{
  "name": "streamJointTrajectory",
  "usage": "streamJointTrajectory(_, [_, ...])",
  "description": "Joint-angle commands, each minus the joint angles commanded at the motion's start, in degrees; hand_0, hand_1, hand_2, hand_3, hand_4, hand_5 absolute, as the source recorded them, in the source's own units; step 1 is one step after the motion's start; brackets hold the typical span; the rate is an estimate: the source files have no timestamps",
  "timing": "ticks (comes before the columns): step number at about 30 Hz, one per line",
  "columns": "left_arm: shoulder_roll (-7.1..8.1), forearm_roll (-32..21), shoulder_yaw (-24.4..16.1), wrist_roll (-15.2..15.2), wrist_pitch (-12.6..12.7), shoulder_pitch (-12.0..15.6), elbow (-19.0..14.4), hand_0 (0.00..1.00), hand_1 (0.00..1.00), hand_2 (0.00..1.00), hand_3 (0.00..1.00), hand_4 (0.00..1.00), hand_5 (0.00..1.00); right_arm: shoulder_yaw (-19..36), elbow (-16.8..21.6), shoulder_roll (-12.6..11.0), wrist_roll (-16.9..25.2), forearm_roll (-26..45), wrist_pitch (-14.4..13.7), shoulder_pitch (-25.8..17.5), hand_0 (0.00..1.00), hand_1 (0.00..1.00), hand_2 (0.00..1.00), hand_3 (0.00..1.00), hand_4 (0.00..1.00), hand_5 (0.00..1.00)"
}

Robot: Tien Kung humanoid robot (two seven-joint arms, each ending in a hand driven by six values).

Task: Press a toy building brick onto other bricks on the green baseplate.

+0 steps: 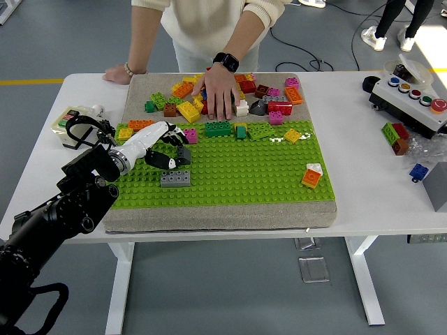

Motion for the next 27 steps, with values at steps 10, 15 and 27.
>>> streamJointTrajectory(10, [0.05, -0.58, 0.2, -0.6, -0.09, 0.29, -0.07, 0.611, 0.578, 0.558, 0.531, 0.68, 0.002, -0.2, 0.0, 0.04, -0.02, 0.05, -0.06, -0.07, 0.761, 0.689, 0.733, 0.691, 0.974, 0.495])
streamJointTrajectory(15, [0.13, -0.97, 0.15, -0.76, -0.15, 0.35, -0.25, 0.611, 0.578, 0.558, 0.531, 0.68, 0.002, -0.29, 0.0, 0.08, -0.03, 0.11, -0.06, -0.1, 0.761, 0.689, 0.733, 0.691, 0.974, 0.495])
streamJointTrajectory(27, [0.27, -2.05, -0.29, -1.13, -0.24, 0.66, -0.83, 0.611, 0.571, 0.559, 0.534, 0.675, 0.002, -0.31, 0.0, 0.09, -0.03, 0.06, -0.04, -0.17, 0.761, 0.689, 0.733, 0.691, 0.973, 0.494])
